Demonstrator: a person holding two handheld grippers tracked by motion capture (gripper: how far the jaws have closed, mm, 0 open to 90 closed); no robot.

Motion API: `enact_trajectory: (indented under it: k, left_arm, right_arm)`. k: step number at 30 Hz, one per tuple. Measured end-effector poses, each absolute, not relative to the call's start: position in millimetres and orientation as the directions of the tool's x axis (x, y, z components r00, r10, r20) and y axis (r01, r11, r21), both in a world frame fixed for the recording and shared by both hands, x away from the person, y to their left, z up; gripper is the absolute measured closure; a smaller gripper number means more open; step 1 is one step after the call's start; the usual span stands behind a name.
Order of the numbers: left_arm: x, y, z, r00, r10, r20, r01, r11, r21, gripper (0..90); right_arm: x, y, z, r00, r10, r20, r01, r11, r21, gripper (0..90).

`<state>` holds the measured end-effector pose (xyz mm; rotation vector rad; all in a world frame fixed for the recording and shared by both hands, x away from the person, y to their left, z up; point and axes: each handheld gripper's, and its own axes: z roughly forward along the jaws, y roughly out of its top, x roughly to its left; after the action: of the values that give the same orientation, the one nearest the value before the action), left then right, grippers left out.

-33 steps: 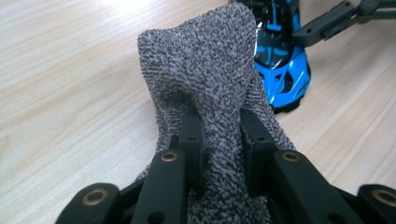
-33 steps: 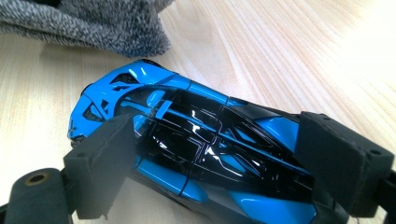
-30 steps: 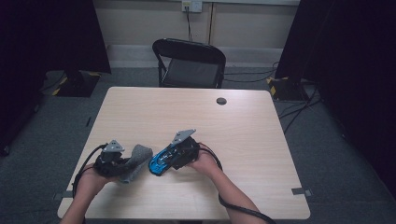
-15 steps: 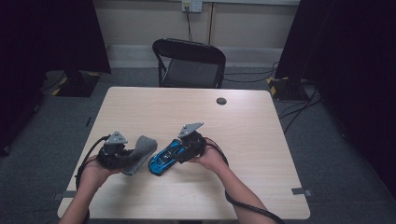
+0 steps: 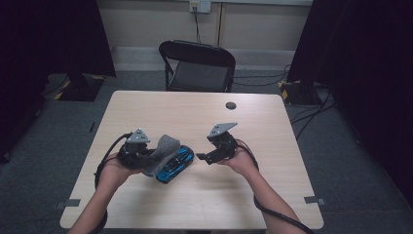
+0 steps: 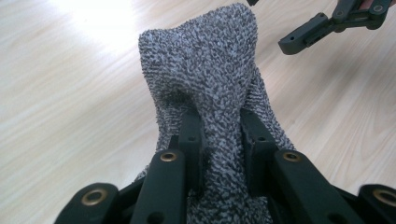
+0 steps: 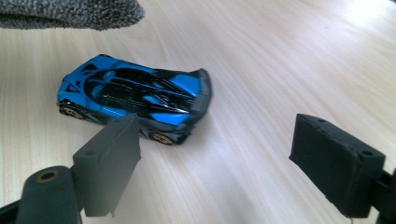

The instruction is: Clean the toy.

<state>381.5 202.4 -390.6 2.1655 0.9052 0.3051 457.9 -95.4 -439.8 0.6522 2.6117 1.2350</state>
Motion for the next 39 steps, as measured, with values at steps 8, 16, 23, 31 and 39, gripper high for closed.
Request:
enact_trajectory:
  k: [8,16,23,31,39]
  left_arm:
    - [388.2,173.9,-389.5,0.759,0.646,-0.076,0.481,-0.480,0.734,73.7]
    - [394.8,146.0,-391.7,0.788,0.610,-0.087,0.462,-0.492,0.738,73.6]
    - [400.3,123.6,-393.7,0.809,0.581,-0.089,0.440,-0.498,0.748,73.6]
    - [405.5,97.3,-400.9,0.829,0.550,-0.103,0.427,-0.503,0.752,73.3]
    - [410.5,76.2,-411.5,0.838,0.535,-0.109,0.428,-0.519,0.740,73.3]
  right_arm:
    - [459.9,-114.1,-428.1,-0.880,0.474,0.009,0.305,0.552,0.776,15.8]
    - [460.7,-129.7,-420.7,-0.879,0.477,-0.002,0.299,0.554,0.777,16.2]
    - [462.7,-148.2,-415.9,-0.867,0.499,-0.024,0.303,0.563,0.769,16.4]
    - [464.1,-164.8,-412.4,-0.858,0.513,-0.022,0.309,0.550,0.776,16.8]
    - [462.7,-189.1,-411.5,-0.838,0.546,-0.027,0.329,0.542,0.773,17.1]
